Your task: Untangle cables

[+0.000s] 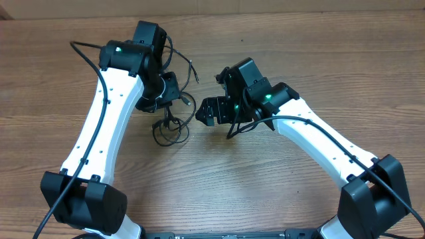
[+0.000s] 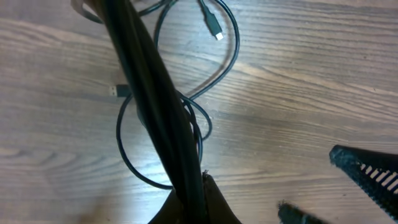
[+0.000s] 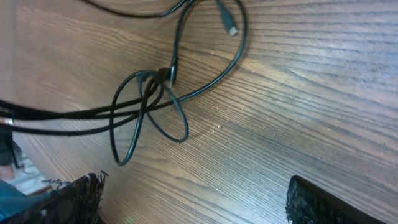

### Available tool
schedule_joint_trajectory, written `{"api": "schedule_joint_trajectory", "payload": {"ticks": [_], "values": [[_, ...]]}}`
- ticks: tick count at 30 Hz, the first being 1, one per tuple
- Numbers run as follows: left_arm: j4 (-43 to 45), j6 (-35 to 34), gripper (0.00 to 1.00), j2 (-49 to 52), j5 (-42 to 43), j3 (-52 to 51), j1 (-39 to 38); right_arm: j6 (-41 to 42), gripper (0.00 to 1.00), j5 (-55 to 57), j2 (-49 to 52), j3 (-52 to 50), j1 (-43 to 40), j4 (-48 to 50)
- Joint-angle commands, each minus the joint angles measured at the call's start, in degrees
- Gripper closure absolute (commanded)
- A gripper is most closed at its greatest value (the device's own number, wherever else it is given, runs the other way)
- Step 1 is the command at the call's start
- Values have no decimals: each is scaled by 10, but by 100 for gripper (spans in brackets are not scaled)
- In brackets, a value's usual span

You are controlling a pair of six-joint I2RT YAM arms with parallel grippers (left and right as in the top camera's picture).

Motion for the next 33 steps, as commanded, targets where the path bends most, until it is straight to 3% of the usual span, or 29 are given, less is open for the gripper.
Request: {"api": "schedule_joint_trajectory", "payload": {"ticks": [1, 6, 13, 25, 31, 33], "values": [[9, 42, 96, -13, -8, 13, -3, -32, 9, -16, 0, -3, 14, 3], [11, -6, 96, -13, 7, 13, -3, 7, 16, -16, 0, -3, 28, 15], [13, -47, 95, -13, 34, 13, -3, 29, 46, -11, 8, -3, 44, 55], [13, -78, 96, -13, 53, 13, -3, 57, 47, -11, 68, -3, 49, 83], [20, -85, 96, -13, 109, 13, -3, 57, 53, -11, 72, -3, 49, 94], [21, -85, 95, -13, 124, 13, -3, 56, 62, -11, 77, -3, 49, 94]]}}
